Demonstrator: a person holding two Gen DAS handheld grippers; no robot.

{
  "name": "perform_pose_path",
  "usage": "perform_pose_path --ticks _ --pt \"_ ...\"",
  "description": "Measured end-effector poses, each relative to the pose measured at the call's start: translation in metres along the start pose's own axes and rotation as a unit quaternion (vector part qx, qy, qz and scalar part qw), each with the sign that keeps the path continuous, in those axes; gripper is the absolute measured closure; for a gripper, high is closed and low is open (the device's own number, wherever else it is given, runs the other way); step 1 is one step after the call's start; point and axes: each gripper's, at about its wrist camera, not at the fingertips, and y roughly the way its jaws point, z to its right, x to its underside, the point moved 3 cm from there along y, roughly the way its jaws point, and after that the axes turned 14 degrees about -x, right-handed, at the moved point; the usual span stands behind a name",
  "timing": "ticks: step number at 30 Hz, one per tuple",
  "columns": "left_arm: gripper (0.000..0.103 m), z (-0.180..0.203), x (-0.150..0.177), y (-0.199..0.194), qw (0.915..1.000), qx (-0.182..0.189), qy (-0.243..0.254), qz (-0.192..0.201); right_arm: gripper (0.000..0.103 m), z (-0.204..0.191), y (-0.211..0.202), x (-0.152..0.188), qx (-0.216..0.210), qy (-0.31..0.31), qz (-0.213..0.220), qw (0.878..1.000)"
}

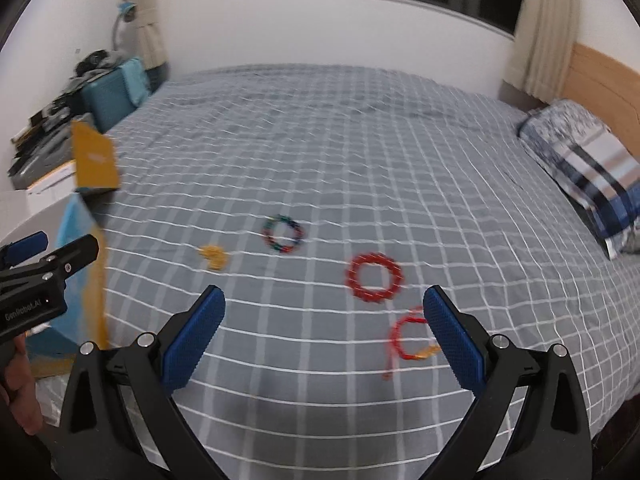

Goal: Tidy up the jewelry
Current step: 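Move both open tools away from the box back toward the bed, then grasp the yellow bead bracelet with the left tool while the right tool grasps the red cord bracelet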

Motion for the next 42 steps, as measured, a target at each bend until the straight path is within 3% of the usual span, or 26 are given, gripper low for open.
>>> perform_pose_path --ticks 12,20,28,33,36,37,41,42 --pt "0.006 0.072 -0.005 0.106 0.9975 0.029 0.021 -0.060 0.008 0.102 0.076 0.047 0.035 0.057 -0.066 0.996" --pt "0.006 0.084 0.001 0.159 0.9962 0.019 0.028 -0.080 0.008 0.117 0.099 0.063 0.019 0.072 -0.090 0.993" --pt "0.006 0.091 0.001 0.180 0.9957 -0.003 0.057 -0.073 0.008 0.124 0.109 0.067 0.004 0.089 -0.104 0.991" --pt "0.011 0.088 0.006 0.196 0.9930 0.008 0.047 -0.108 0.010 0.128 0.115 0.072 0.007 0.098 -0.116 0.988" --pt "0.031 0.085 0.006 0.196 0.9924 0.001 0.045 -0.114 0.020 0.130 0.118 0.075 0.012 0.103 -0.124 0.987" --pt "0.042 0.084 0.006 0.195 0.9923 -0.003 0.046 -0.115 0.022 0.131 0.118 0.076 0.013 0.103 -0.125 0.987" --pt "0.072 0.083 0.008 0.195 0.9910 0.009 0.051 -0.124 0.041 0.131 0.116 0.078 0.014 0.105 -0.127 0.986" --pt "0.075 0.086 0.007 0.194 0.9909 0.006 0.052 -0.124 0.046 0.131 0.115 0.078 0.014 0.105 -0.127 0.986"
